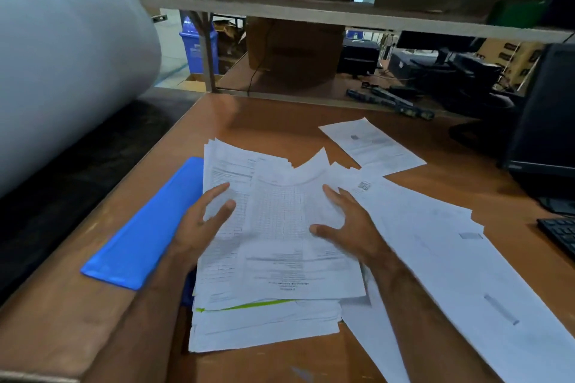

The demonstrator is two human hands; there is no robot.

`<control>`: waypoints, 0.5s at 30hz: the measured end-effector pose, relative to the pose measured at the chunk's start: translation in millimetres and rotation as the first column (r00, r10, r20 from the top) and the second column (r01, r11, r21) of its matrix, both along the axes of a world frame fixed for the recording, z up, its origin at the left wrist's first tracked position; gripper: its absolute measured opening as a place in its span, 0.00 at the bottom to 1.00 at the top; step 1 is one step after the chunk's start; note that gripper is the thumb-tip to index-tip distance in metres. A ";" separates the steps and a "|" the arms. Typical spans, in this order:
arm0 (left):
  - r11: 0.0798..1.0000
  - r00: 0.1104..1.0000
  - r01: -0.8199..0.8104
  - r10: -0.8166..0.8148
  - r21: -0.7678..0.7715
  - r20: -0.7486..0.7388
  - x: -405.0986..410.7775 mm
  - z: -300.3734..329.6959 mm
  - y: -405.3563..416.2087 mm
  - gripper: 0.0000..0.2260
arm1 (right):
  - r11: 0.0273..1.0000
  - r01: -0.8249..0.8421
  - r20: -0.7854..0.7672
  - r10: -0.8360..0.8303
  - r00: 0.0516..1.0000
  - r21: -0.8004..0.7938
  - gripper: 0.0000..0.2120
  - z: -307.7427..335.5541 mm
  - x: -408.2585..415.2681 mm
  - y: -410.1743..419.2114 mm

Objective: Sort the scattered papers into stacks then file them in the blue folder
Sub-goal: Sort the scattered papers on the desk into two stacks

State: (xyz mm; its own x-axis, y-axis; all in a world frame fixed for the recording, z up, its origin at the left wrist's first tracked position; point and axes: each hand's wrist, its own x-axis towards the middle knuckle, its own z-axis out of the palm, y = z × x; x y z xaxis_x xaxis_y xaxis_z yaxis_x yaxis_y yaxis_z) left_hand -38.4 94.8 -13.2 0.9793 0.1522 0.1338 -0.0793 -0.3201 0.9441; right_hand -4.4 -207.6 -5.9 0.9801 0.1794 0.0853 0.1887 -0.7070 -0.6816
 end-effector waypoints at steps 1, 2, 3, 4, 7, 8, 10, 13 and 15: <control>1.000 1.000 0.004 -0.004 0.008 0.008 -0.5 1.1 -0.3 0.23 | 1.000 -0.018 0.006 0.018 1.000 0.000 0.44 0.3 2.5 5.9; 1.000 1.000 0.014 -0.014 0.018 0.023 -0.7 1.4 -0.1 0.25 | 0.999 -0.045 0.024 0.045 0.999 -0.003 0.45 -0.9 5.9 11.7; 0.999 0.999 0.027 -0.028 0.022 0.034 -1.0 1.7 0.1 0.26 | 0.997 -0.075 0.048 0.075 0.996 0.000 0.45 -1.8 9.2 17.5; 0.999 0.999 0.038 -0.039 0.017 0.031 -0.7 0.9 0.6 0.26 | 0.995 -0.098 0.063 0.097 0.993 0.011 0.45 -3.5 12.9 22.9; 0.999 0.999 0.051 -0.051 -0.009 0.004 -0.3 -3.0 3.2 0.23 | 0.989 -0.145 0.095 0.141 0.985 0.034 0.45 -5.8 17.6 39.7; 0.998 0.998 0.056 -0.056 0.000 0.002 1.3 -5.9 5.0 0.23 | 0.986 -0.166 0.087 0.163 0.983 0.024 0.44 -5.6 18.7 43.6; 0.998 0.998 0.065 -0.065 0.026 0.015 5.5 -13.1 8.7 0.23 | 0.979 -0.203 0.047 0.202 0.978 0.012 0.42 -5.5 19.1 45.1; 0.998 0.998 0.067 -0.067 -0.005 0.022 10.0 -20.8 11.2 0.22 | 0.991 -0.124 0.009 0.125 0.992 -0.050 0.40 -9.1 17.0 23.1; 0.998 0.997 0.070 -0.070 -0.003 0.034 10.6 -20.9 10.5 0.21 | 0.982 -0.025 0.011 0.028 1.000 -0.187 0.39 -8.6 8.0 -4.0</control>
State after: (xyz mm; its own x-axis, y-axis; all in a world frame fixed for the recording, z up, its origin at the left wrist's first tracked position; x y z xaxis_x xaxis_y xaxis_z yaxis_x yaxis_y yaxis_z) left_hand -27.8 105.3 -34.1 0.9825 0.0836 0.1664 -0.1333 -0.3087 0.9418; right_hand 3.5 -211.7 -14.5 0.9737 0.2195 0.0608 0.2175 -0.8164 -0.5350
